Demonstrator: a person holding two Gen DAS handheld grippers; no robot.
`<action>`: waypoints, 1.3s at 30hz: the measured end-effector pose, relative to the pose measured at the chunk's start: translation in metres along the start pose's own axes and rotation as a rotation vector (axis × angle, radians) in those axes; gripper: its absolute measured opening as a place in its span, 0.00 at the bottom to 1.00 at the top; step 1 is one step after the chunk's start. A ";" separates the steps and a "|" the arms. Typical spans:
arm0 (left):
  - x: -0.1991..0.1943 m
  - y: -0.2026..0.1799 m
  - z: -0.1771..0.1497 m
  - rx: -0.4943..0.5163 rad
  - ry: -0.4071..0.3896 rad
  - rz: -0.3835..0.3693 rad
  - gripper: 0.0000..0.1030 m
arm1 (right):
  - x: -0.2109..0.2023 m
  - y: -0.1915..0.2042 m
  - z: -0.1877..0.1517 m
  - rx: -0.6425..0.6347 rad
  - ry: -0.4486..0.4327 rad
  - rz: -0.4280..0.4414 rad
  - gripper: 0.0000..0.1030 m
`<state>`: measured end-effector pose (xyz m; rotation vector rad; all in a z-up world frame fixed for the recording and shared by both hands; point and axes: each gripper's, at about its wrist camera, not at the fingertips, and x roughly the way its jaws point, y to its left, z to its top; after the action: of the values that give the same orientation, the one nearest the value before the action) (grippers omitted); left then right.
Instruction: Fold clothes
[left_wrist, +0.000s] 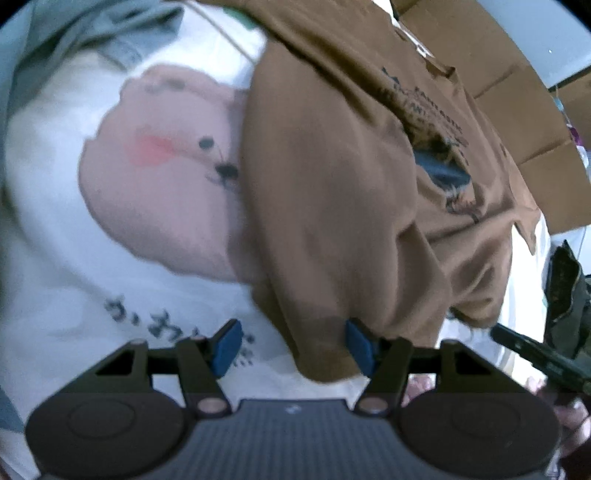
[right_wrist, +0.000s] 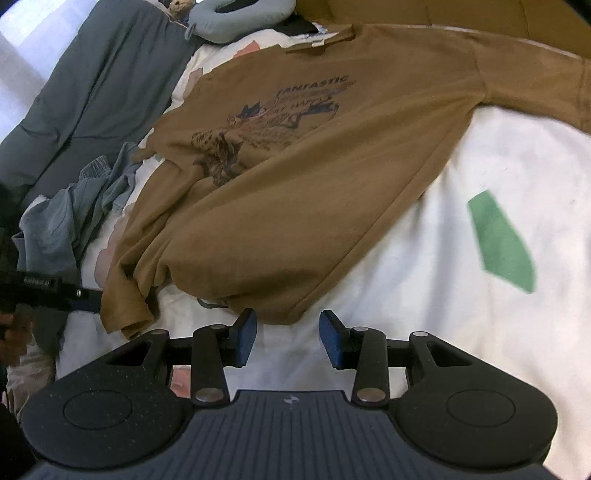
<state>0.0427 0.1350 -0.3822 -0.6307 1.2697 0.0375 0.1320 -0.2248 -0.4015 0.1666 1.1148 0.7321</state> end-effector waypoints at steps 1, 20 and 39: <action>0.002 0.001 -0.001 -0.012 0.001 -0.009 0.63 | 0.003 0.000 -0.002 0.008 -0.004 0.003 0.44; -0.001 -0.003 -0.001 -0.057 -0.072 -0.048 0.04 | 0.009 0.005 0.006 0.104 -0.126 0.023 0.01; -0.124 -0.023 0.060 0.060 -0.357 -0.018 0.04 | -0.115 0.020 0.049 0.041 -0.213 -0.054 0.01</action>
<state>0.0644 0.1821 -0.2528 -0.5558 0.9167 0.0926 0.1377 -0.2687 -0.2827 0.2426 0.9281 0.6281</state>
